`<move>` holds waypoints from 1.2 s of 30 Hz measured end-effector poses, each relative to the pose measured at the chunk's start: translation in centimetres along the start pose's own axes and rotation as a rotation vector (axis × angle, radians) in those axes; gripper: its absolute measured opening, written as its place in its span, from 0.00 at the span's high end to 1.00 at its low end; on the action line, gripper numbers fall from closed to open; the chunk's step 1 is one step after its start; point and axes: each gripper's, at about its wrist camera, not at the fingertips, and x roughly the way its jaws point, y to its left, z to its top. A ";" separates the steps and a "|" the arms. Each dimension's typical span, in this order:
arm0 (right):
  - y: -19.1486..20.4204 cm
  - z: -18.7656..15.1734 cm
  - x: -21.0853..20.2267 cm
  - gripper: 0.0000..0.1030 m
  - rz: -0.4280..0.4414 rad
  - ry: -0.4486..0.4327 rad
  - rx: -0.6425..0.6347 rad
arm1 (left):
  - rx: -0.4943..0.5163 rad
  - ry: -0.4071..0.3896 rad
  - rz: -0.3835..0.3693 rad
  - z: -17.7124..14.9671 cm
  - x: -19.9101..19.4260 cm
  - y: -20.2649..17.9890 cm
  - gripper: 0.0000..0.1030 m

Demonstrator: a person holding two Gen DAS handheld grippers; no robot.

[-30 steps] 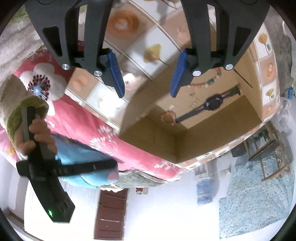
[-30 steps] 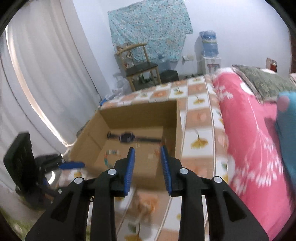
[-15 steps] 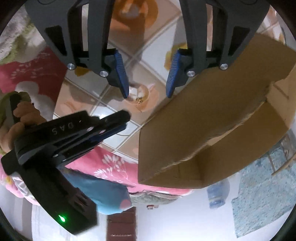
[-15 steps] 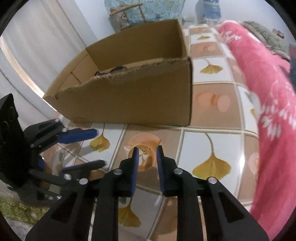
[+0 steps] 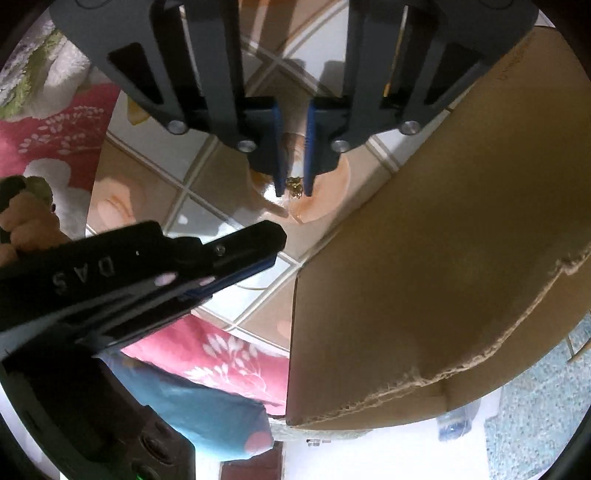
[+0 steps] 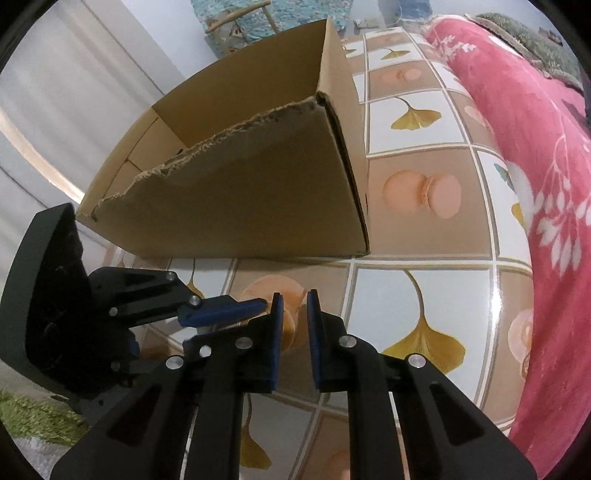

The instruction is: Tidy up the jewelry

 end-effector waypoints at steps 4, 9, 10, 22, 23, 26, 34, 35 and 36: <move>-0.1 -0.1 0.2 0.87 0.017 0.013 0.002 | 0.015 0.004 0.008 -0.1 0.0 -0.2 1.00; 0.0 -0.2 0.4 0.87 0.047 0.038 0.011 | 0.032 0.006 0.009 -0.5 -0.4 -0.5 1.00; 0.0 -0.2 0.5 0.87 0.052 0.044 0.015 | 0.035 0.008 0.009 -0.6 -0.5 -0.7 1.00; 0.1 0.8 1.2 0.87 0.011 0.064 0.052 | 0.028 -0.004 0.011 -0.3 -0.8 -0.5 0.99; -0.1 0.8 1.2 0.87 0.010 0.058 0.060 | 0.026 -0.003 0.012 -0.2 -0.7 -0.4 0.96; -0.5 0.9 0.7 0.87 0.008 0.038 0.089 | 0.011 0.000 0.005 0.1 -0.3 -0.3 0.84; -0.7 0.4 0.7 0.87 -0.003 0.023 0.107 | -0.016 0.005 0.015 0.2 0.2 -0.2 0.84; -0.6 0.3 0.7 0.87 -0.005 0.020 0.105 | -0.014 0.005 0.021 0.3 0.2 -0.2 0.90; -0.6 0.1 0.5 0.87 -0.005 0.017 0.106 | -0.006 0.006 0.031 0.3 0.2 -0.3 0.98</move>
